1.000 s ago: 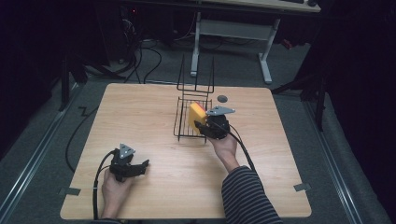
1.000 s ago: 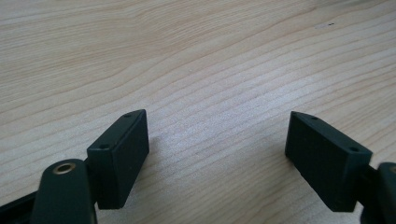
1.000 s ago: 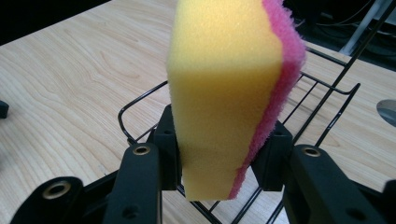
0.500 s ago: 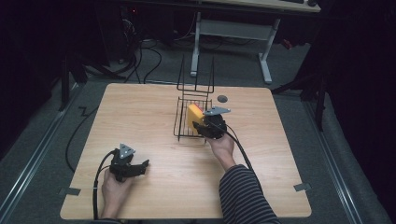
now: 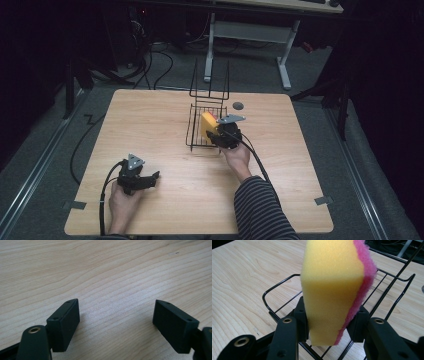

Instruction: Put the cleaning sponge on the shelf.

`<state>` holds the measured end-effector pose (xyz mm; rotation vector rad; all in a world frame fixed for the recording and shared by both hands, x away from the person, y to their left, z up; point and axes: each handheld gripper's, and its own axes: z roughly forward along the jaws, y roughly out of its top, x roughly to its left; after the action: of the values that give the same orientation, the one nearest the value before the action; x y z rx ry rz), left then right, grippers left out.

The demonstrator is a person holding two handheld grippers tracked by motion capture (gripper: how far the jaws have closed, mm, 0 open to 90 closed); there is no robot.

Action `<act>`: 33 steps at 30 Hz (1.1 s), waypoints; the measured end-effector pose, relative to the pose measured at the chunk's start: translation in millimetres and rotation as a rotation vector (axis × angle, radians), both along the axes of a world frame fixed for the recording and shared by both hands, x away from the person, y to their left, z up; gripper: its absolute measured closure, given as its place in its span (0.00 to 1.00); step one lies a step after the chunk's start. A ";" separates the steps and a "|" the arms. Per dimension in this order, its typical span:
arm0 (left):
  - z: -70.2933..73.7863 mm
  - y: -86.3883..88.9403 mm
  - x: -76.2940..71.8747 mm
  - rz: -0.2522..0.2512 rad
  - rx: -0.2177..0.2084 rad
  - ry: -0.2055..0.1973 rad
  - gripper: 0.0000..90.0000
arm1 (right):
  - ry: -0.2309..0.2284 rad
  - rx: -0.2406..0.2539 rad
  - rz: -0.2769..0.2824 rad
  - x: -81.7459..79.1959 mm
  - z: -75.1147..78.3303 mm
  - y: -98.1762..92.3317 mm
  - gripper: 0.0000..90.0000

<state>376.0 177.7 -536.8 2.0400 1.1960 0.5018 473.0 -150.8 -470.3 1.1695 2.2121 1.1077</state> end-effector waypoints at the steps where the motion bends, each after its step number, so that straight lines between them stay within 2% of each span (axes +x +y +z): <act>1: 0.0 0.0 0.0 0.000 0.000 0.000 0.25 | 0.000 -0.001 0.002 0.4 0.0 -0.3 0.67; 11: 0.0 0.0 0.0 0.000 0.000 0.000 0.25 | 0.003 -0.001 0.000 1.0 -0.6 -0.7 0.64; 22: 0.0 0.0 0.0 0.000 0.000 0.000 0.25 | 0.005 0.017 0.008 0.8 -0.7 -0.7 0.51; 33: 0.0 -0.2 0.0 0.000 0.002 -0.001 0.25 | 0.004 0.048 -0.001 -3.6 6.6 -8.3 0.37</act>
<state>376.0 177.6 -536.8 2.0409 1.1958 0.5037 469.4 -159.0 -463.7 1.1934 2.1996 1.1656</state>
